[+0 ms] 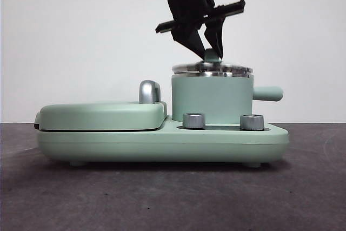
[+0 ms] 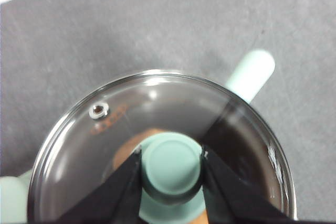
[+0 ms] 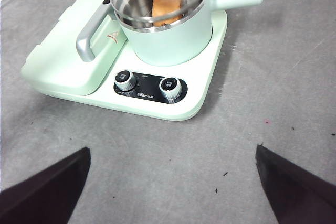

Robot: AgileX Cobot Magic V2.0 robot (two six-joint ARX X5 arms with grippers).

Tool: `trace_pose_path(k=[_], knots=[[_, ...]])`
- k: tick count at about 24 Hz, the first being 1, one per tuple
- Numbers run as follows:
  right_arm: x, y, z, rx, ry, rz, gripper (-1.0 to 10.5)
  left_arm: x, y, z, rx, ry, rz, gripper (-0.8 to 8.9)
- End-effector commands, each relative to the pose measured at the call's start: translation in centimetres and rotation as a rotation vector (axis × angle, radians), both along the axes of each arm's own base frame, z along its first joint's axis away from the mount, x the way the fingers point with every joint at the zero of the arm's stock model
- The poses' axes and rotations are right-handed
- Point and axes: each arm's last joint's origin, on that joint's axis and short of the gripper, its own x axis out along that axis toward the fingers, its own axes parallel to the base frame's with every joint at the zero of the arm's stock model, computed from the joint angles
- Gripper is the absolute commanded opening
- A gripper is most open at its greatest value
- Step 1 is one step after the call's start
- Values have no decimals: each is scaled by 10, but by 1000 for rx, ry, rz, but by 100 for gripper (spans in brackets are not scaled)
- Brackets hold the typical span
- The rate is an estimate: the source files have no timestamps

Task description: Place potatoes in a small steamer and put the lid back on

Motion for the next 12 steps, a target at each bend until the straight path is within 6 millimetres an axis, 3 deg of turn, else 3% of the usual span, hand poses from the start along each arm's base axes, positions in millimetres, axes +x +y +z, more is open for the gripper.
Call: trace_pose_path(k=[1,12], knots=[[0,0,3,14,-9,0,487,1,-14,-8,-4,3,-18,17],[0,0,3,14,-10,-1,487,-4,-16,-11,40,45,-32,31]])
